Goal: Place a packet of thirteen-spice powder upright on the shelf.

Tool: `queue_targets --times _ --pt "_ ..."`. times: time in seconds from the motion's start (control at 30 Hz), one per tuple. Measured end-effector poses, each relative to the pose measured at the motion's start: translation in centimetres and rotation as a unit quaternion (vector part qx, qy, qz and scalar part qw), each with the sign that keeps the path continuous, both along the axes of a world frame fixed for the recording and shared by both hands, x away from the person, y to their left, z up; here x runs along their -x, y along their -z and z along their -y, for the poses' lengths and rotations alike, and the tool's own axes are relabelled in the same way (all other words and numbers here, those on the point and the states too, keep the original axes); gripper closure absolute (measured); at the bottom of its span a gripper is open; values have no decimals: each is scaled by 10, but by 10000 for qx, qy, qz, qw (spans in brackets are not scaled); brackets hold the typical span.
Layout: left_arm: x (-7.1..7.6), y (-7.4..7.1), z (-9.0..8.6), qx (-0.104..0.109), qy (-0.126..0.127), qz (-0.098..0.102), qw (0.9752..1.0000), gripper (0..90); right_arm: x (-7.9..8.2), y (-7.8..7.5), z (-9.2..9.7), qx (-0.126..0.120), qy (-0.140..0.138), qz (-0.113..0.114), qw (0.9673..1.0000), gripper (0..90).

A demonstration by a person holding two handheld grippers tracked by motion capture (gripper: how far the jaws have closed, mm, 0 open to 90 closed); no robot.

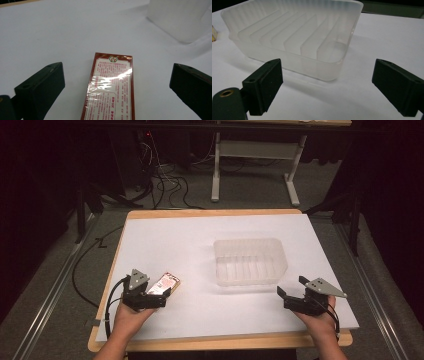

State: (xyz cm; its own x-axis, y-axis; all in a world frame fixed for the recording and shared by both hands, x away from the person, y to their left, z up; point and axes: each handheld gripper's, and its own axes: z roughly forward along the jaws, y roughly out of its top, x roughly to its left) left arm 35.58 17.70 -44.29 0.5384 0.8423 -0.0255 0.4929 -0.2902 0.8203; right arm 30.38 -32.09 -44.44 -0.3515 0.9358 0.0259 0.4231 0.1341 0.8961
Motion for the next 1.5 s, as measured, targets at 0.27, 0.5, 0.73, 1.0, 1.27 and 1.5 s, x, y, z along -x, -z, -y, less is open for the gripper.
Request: queue_targets --times 0.27,0.5,0.73,1.0,1.27,1.5 --pt "-2 6 5 -177 20 -121 9998 1 -1 1 0 -84 -52 23 9999 70" --pt "-5 10 3 -231 -63 -264 9994 1 -3 -1 -11 -99 -174 3 9998 55" --pt "-9 9 5 -387 -92 -412 9984 3 0 -2 -6 -7 -215 -20 9998 51" --pt "-13 5 10 -721 -13 -747 9946 1 0 -3 -5 -26 -310 -58 9995 62" --pt "-22 -2 14 -938 87 -1242 9878 1 3 -7 -3 -92 -336 -34 9994 71" --pt "-31 -2 25 -1358 196 -1522 9788 1 4 -8 5 -148 -262 -7 9995 80"
